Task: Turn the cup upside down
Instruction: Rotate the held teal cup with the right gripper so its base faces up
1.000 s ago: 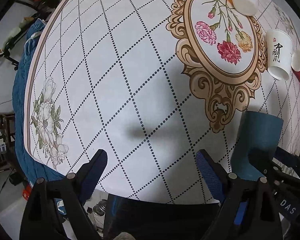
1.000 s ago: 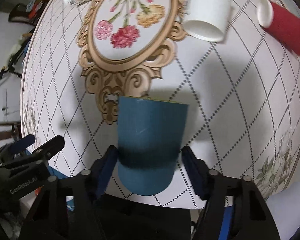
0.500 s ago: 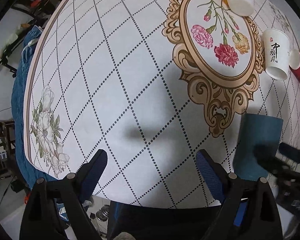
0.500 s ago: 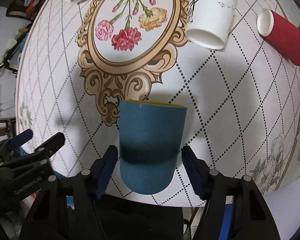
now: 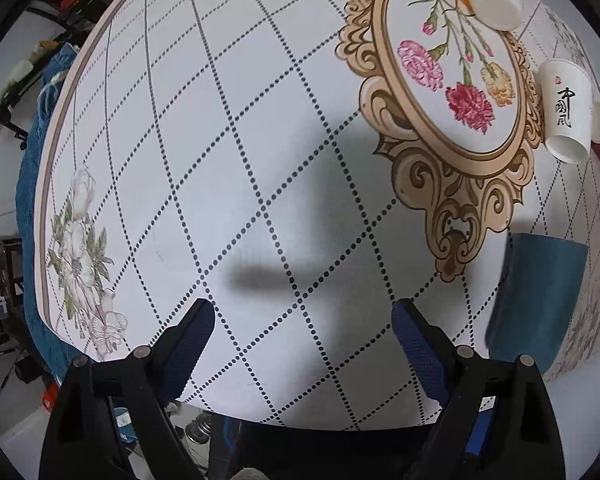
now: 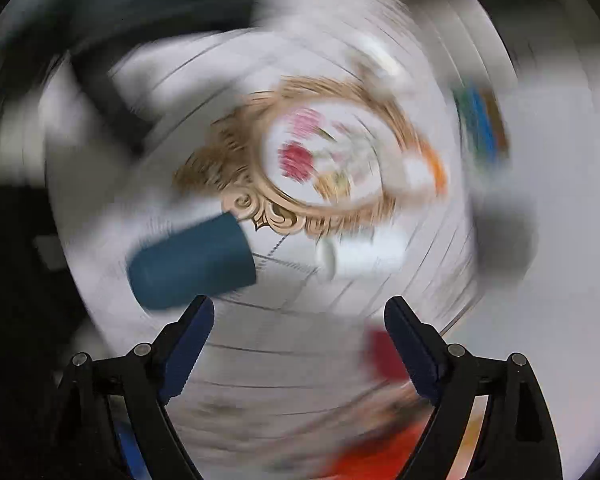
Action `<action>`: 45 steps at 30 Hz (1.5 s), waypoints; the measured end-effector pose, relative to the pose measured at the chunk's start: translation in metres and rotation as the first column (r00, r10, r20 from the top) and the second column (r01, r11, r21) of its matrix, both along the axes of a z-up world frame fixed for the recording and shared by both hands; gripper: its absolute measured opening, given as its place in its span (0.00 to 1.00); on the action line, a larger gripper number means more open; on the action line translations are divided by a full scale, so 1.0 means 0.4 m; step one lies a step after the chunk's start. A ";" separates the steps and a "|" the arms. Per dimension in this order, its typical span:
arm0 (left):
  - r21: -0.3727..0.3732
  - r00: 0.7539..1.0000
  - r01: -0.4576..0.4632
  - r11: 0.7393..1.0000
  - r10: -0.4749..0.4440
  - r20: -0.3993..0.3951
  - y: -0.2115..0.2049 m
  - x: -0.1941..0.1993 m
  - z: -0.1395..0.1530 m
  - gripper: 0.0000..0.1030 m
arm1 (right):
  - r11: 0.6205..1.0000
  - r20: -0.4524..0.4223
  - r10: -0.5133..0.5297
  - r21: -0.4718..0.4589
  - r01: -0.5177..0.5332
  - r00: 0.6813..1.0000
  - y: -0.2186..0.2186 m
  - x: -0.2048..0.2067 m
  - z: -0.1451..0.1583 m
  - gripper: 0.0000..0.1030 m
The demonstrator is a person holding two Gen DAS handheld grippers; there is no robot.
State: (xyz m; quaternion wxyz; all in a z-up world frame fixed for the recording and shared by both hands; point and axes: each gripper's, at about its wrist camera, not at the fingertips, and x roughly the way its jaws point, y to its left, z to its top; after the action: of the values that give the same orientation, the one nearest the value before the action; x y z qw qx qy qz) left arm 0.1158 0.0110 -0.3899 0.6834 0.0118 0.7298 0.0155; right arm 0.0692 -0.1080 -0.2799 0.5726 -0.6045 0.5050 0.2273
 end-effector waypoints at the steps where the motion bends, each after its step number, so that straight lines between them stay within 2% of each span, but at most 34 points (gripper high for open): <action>1: 0.003 1.000 -0.001 1.000 0.001 -0.003 0.003 -0.001 -0.007 0.88 | 0.990 -0.008 0.123 -0.063 -0.123 0.992 0.004 -0.032 -0.023 0.87; 2: 0.004 1.000 0.000 1.000 0.000 -0.006 0.009 -0.003 -0.012 0.88 | 0.946 -0.039 0.285 -0.147 -0.288 0.958 0.005 -0.076 -0.061 0.87; 3: 0.005 1.000 -0.001 1.000 0.001 -0.008 0.016 -0.004 -0.020 0.88 | 0.904 -0.070 0.377 -0.188 -0.383 0.924 0.001 -0.104 -0.084 0.87; 4: 0.007 1.000 -0.002 1.000 0.002 -0.011 0.021 -0.009 -0.029 0.88 | 0.849 -0.112 0.468 -0.220 -0.481 0.877 -0.007 -0.133 -0.107 0.87; 5: 0.009 1.000 -0.002 1.000 0.002 -0.014 0.024 -0.014 -0.038 0.88 | 0.777 -0.156 0.557 -0.249 -0.578 0.816 -0.019 -0.164 -0.129 0.86; 6: 0.010 1.000 -0.002 1.000 0.002 -0.017 0.026 -0.017 -0.046 0.88 | 0.686 -0.198 0.644 -0.279 -0.672 0.739 -0.037 -0.192 -0.155 0.86; 7: 0.011 1.000 -0.004 1.000 0.004 -0.020 0.025 -0.025 -0.053 0.88 | 0.596 -0.241 0.709 -0.298 -0.745 0.663 -0.056 -0.213 -0.177 0.86; 8: 0.011 1.000 -0.005 1.000 0.005 -0.022 0.025 -0.030 -0.062 0.88 | 0.525 -0.276 0.749 -0.307 -0.794 0.602 -0.068 -0.223 -0.193 0.86; 11: 0.003 0.999 -0.007 1.000 0.007 -0.032 0.029 -0.059 -0.089 0.88 | 0.351 -0.349 0.822 -0.313 -0.883 0.451 -0.101 -0.241 -0.231 0.86; 16: 0.007 0.999 -0.010 1.000 0.010 -0.042 0.037 -0.081 -0.122 0.89 | 0.181 -0.404 0.863 -0.310 -0.933 0.302 -0.119 -0.217 -0.288 0.86; 24: 0.018 0.999 -0.030 0.999 0.031 -0.035 0.087 -0.117 -0.156 0.88 | 0.044 -0.463 0.870 -0.268 -0.962 0.168 -0.115 -0.230 -0.339 0.86; 27: 0.020 0.999 -0.041 0.999 0.042 -0.032 0.104 -0.123 -0.160 0.88 | 0.031 -0.479 0.864 -0.252 -0.967 0.153 -0.116 -0.227 -0.350 0.83; 29: 0.023 0.998 -0.048 0.999 0.049 -0.030 0.117 -0.123 -0.159 0.88 | 0.037 -0.488 0.858 -0.248 -0.968 0.158 -0.114 -0.225 -0.360 0.72; 32: 0.026 0.998 -0.056 0.998 0.057 -0.030 0.140 -0.116 -0.159 0.88 | 0.047 -0.483 0.860 -0.249 -0.967 0.166 -0.102 -0.208 -0.379 0.69; 34: 0.028 0.998 -0.057 0.998 0.058 -0.029 0.148 -0.113 -0.155 0.88 | 0.075 -0.482 0.856 -0.243 -0.967 0.187 -0.093 -0.197 -0.382 0.69; 37: 0.034 0.998 -0.054 0.998 0.055 -0.029 0.160 -0.108 -0.152 0.88 | 0.141 -0.469 0.848 -0.247 -0.959 0.246 -0.069 -0.177 -0.387 0.69; 38: 0.036 0.998 -0.052 0.998 0.053 -0.028 0.170 -0.105 -0.145 0.88 | 0.171 -0.465 0.842 -0.250 -0.953 0.273 -0.069 -0.178 -0.388 0.69; 41: 0.041 0.998 -0.048 0.998 0.049 -0.027 0.197 -0.099 -0.135 0.88 | 0.311 -0.451 0.801 -0.247 -0.918 0.393 -0.032 -0.150 -0.395 0.69; 45: 0.050 0.999 -0.044 0.998 0.045 -0.025 0.223 -0.087 -0.125 0.88 | 0.543 -0.425 0.685 -0.242 -0.804 0.591 0.029 -0.085 -0.380 0.69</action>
State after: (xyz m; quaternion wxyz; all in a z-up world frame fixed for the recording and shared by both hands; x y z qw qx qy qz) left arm 0.0811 0.1000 -0.4400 0.6728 0.0126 0.7381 0.0485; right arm 0.0353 -0.0964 -0.4321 0.2006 -0.8290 0.3068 0.4225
